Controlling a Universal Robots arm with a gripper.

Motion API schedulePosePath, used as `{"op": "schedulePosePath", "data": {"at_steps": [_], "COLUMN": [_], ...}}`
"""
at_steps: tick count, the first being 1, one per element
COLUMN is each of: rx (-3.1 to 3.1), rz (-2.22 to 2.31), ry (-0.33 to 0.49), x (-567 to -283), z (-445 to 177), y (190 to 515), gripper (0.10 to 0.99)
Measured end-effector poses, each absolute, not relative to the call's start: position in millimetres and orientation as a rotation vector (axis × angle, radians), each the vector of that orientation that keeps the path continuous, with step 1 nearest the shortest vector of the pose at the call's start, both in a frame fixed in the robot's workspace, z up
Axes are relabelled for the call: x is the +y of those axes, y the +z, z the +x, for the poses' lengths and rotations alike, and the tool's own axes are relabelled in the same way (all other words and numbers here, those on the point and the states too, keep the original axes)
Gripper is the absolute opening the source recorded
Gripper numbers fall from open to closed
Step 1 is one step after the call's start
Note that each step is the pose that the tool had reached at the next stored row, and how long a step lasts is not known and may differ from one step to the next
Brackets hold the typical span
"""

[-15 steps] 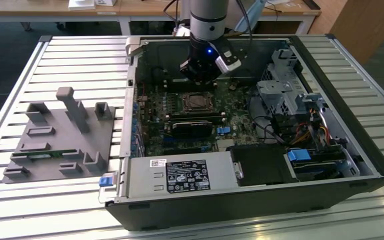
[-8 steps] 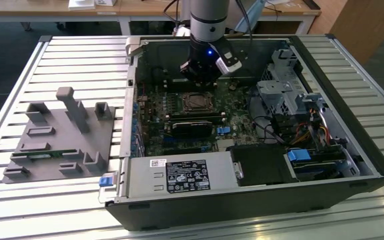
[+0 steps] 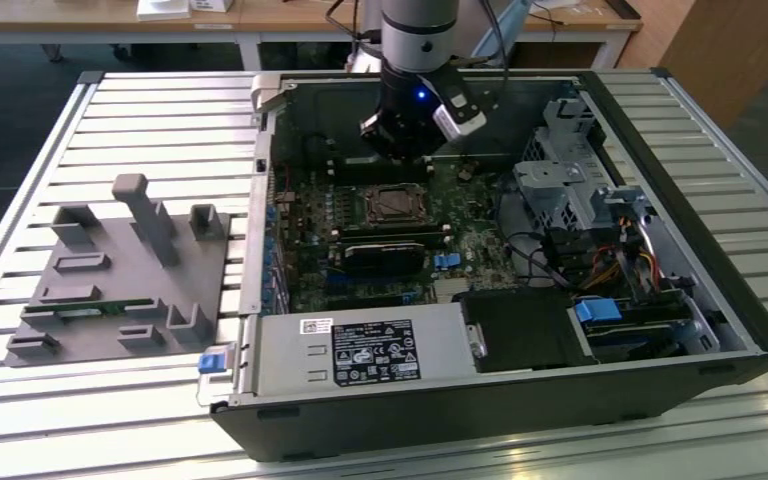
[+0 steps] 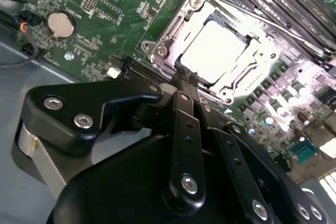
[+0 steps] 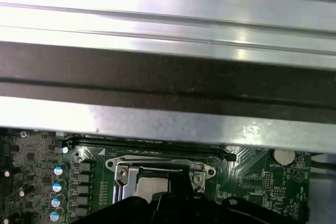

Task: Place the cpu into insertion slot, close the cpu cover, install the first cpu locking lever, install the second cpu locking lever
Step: 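Install the second cpu locking lever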

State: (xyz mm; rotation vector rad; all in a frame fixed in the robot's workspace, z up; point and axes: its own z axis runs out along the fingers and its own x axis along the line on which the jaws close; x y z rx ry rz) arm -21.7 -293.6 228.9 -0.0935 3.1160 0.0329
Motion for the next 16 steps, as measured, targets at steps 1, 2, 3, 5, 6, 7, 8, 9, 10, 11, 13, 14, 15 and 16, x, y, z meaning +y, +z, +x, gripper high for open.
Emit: {"op": "schedulePosePath", "data": {"at_steps": [1, 2, 3, 5, 6, 7, 8, 9, 10, 11, 13, 14, 15, 16], "rx": [3.116, 3.116, 3.116, 3.116, 3.116, 3.116, 3.116, 3.116, 3.116, 3.116, 3.116, 3.116, 3.116, 3.116], "rz": [-0.094, -0.094, -0.094, -0.094, -0.094, -0.094, -0.094, -0.093, -0.093, -0.094, -0.094, -0.094, -0.094, -0.093], "ry": [0.033, 0.033, 0.034, 0.033, 0.033, 0.033, 0.033, 0.033, 0.033, 0.033, 0.033, 0.033, 0.033, 0.033], "x": [-293.5, -293.6, -293.9, -295.3, -296.4, -297.4, -298.6, -299.8, -301.0, -302.1, -304.2, -305.1, -305.4, -305.6], "z": [-21.7, -21.7, -21.6, -21.7, -21.7, -21.7, -21.7, -21.7, -21.7, -21.7, -21.7, -21.7, -21.7, -21.7], "y": [230.1, 230.2, 230.2, 230.3, 230.3, 230.3, 230.3, 230.2, 230.2, 230.2, 230.3, 230.3, 230.3, 230.5], "gripper": [0.106, 0.106, 0.106, 0.106, 0.106, 0.106, 0.106, 0.106, 0.106, 0.106, 0.106, 0.106, 0.106, 0.106]}}
